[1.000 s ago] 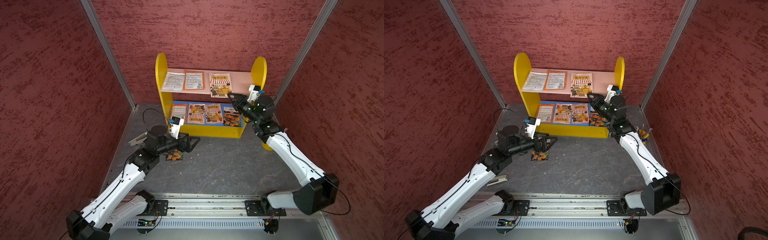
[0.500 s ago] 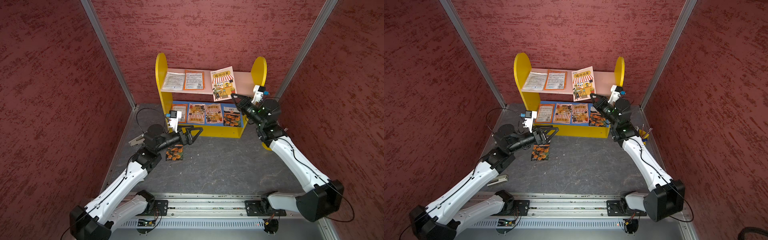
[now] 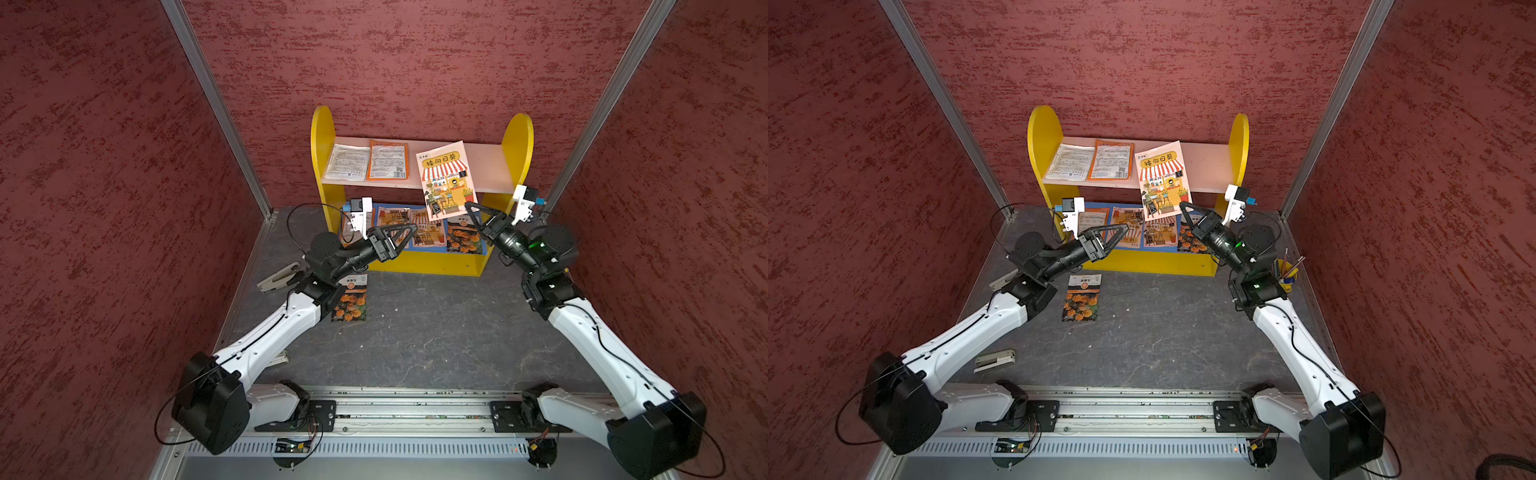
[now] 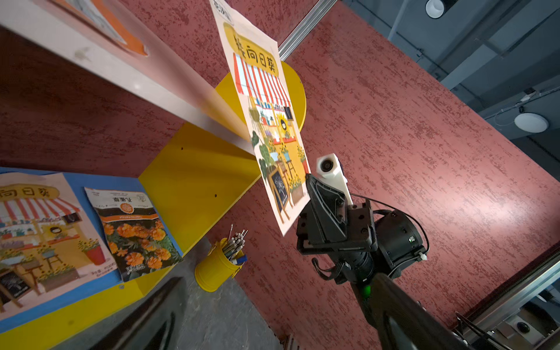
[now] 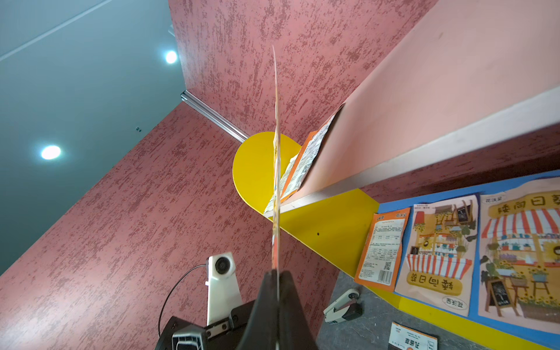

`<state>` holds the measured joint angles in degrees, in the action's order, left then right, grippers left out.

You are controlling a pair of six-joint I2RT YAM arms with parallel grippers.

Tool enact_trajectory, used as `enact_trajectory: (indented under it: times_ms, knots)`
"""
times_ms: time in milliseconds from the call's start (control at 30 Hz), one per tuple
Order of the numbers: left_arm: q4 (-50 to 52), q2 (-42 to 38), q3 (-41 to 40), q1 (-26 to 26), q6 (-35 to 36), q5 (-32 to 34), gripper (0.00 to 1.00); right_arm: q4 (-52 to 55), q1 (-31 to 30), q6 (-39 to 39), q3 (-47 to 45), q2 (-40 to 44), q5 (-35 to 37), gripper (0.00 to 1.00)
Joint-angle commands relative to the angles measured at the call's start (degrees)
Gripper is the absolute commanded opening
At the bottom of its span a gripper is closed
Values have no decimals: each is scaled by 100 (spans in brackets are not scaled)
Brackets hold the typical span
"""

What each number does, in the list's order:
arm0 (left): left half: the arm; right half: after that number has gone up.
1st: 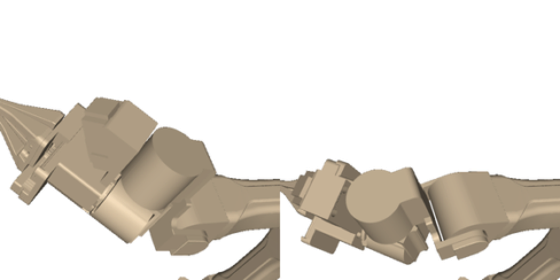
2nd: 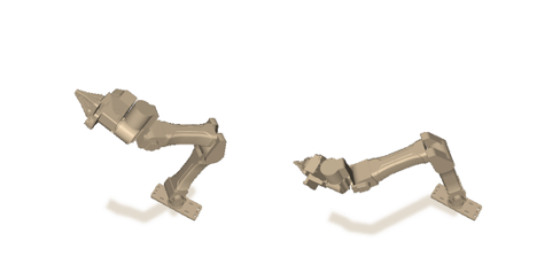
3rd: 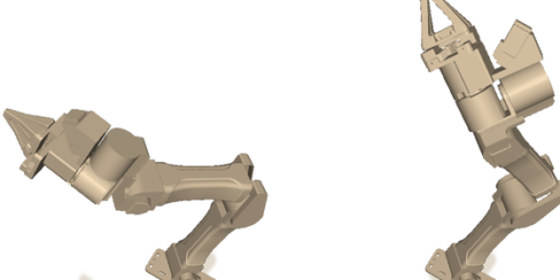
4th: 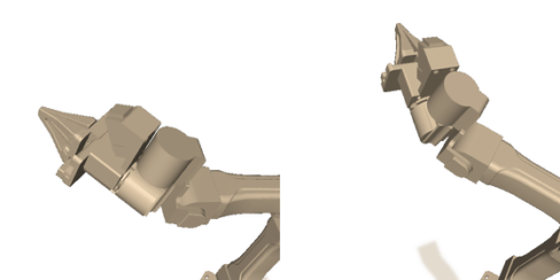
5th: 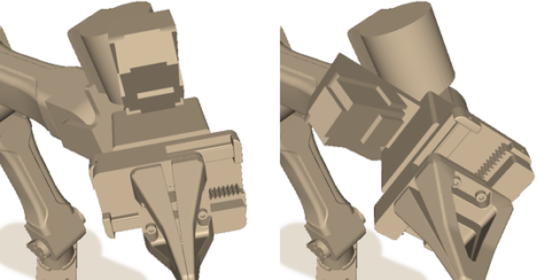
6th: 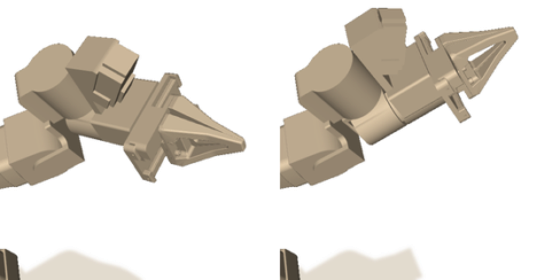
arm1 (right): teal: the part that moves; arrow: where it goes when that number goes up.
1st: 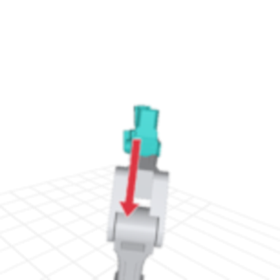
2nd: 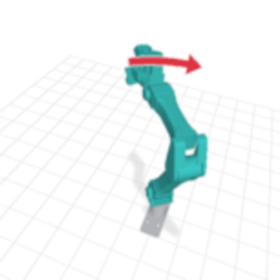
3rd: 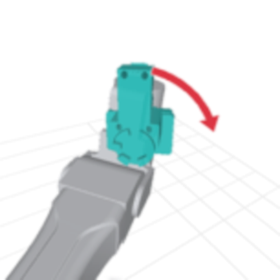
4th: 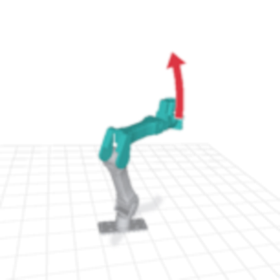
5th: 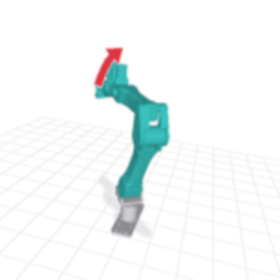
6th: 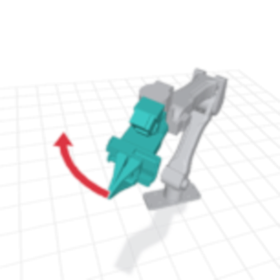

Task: Take the seed bag off the shelf
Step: Pick up the seed packet from the shelf.

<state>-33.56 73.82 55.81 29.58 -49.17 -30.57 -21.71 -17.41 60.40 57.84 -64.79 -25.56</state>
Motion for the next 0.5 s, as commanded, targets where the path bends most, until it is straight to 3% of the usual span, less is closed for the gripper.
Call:
enact_trajectory:
  times_ms: [0, 467]
  knots:
    - [-752, 254, 373, 33, -204, -70, 95, -463, -64, 119, -126, 92, -214, 0]
    - [-1182, 1263, 1178, 100, -606, -279, 75, -588, -181, 46, -158, 64, -471, 0]
